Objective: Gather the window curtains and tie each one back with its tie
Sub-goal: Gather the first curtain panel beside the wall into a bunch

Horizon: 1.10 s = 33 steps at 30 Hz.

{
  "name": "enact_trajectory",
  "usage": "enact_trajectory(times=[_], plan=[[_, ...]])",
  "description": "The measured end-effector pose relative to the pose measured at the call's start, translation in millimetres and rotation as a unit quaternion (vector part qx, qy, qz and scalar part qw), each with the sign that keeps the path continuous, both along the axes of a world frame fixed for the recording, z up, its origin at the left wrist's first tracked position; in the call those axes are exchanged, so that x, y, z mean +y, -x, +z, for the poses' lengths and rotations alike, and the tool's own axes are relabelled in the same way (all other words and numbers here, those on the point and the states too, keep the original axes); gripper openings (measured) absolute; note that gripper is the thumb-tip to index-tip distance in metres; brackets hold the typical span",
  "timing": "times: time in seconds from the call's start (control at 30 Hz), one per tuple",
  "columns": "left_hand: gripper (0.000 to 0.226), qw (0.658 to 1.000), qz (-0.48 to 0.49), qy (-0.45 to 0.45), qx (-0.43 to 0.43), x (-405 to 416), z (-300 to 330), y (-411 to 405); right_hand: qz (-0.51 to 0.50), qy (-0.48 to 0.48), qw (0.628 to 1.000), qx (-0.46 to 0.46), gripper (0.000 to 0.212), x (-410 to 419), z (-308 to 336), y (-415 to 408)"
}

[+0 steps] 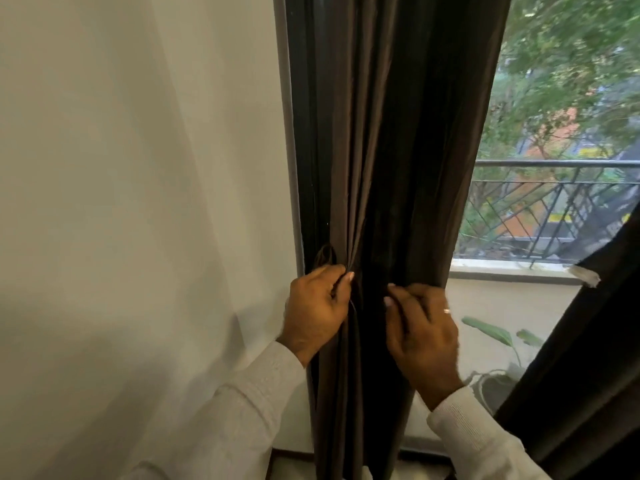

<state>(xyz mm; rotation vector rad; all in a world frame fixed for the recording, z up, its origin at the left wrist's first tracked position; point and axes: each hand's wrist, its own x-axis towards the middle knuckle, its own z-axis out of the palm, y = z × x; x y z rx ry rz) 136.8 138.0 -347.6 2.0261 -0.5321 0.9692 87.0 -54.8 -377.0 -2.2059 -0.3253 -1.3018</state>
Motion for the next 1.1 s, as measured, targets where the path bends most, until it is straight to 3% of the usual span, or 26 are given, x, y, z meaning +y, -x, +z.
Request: enact_trajectory(times=[0.07,0.17,0.27,0.33,0.4,0.57,0.63,0.7,0.77,0.83,0.93,1.0,1.1], plan=[[0.012,1.0,-0.015,0.013,-0.009,3,0,1,-0.052,-0.1,0.994,0.015,0.029,-1,2,6],[0.01,0.999,-0.038,0.026,-0.013,3,-1,2,-0.051,-0.204,0.977,0.035,0.039,-6,9,7],[0.012,0.998,-0.037,0.049,-0.004,2,-3,6,-0.043,-0.263,0.962,0.056,0.049,-9,14,1],[0.023,0.996,-0.04,0.079,0.007,3,-2,14,-0.064,-0.28,0.956,0.057,0.044,-16,16,-4],[0.031,0.996,-0.032,0.084,0.0,8,0,23,-0.076,-0.235,0.968,0.045,0.034,-22,17,-1],[0.03,0.998,0.006,0.068,-0.005,10,3,33,-0.064,-0.037,0.996,-0.04,0.037,-10,21,9],[0.034,0.998,0.026,0.061,0.01,7,3,32,-0.06,-0.064,0.995,-0.05,0.043,-16,29,-1],[0.034,0.997,0.052,0.059,0.023,10,2,29,-0.084,-0.166,0.981,-0.058,0.048,-37,35,-13],[0.034,0.995,0.062,0.069,0.036,17,1,28,-0.086,-0.22,0.971,-0.046,0.038,-53,34,-20],[0.029,0.993,0.052,0.091,0.048,15,1,35,-0.008,-0.142,0.99,-0.009,0.015,-49,21,-17],[0.022,0.993,0.03,0.099,0.053,1,0,42,0.088,0.072,0.993,0.017,0.016,-23,-11,-4],[0.02,0.994,0.016,0.092,0.051,-9,0,43,0.099,-0.008,0.994,0.044,0.02,-16,-12,-1],[0.017,0.997,0.011,0.064,0.037,-13,3,41,0.087,-0.175,0.978,0.072,0.049,-18,0,2]])
